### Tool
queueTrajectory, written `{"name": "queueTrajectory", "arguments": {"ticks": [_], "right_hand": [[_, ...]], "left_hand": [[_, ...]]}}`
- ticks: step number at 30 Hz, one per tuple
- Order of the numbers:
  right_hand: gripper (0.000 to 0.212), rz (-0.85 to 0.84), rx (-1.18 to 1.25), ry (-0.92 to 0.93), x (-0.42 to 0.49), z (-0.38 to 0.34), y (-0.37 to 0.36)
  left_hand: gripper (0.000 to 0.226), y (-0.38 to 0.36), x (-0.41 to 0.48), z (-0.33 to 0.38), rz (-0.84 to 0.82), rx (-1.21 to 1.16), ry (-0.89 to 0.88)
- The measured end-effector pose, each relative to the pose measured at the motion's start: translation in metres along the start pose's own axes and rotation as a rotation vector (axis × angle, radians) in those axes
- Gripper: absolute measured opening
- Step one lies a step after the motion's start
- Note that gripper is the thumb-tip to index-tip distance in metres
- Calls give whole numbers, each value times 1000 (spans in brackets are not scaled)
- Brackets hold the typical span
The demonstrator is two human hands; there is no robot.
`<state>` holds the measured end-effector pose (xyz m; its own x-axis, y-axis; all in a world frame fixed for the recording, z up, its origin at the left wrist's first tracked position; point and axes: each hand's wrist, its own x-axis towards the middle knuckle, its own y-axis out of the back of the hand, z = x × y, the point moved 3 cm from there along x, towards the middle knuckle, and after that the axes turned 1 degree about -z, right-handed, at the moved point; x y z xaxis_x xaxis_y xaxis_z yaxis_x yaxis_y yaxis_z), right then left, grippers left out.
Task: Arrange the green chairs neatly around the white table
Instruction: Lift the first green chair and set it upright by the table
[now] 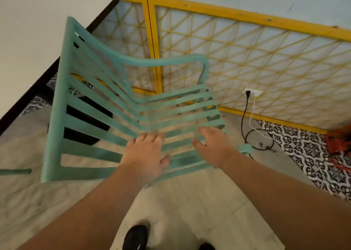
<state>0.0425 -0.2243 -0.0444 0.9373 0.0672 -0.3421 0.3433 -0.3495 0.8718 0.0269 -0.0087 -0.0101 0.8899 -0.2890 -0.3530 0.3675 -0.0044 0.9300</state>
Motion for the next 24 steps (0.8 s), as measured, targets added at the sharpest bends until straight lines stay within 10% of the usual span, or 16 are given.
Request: {"name": "queueTrajectory", "arguments": {"ticks": [7, 24], "right_hand": [[54, -22, -84, 34, 14, 0, -37], [61, 15, -373, 22, 24, 15, -79]], "left_hand": [[68, -60, 22, -4, -413, 220, 140], [58, -75, 31, -3, -379, 222, 174]]}}
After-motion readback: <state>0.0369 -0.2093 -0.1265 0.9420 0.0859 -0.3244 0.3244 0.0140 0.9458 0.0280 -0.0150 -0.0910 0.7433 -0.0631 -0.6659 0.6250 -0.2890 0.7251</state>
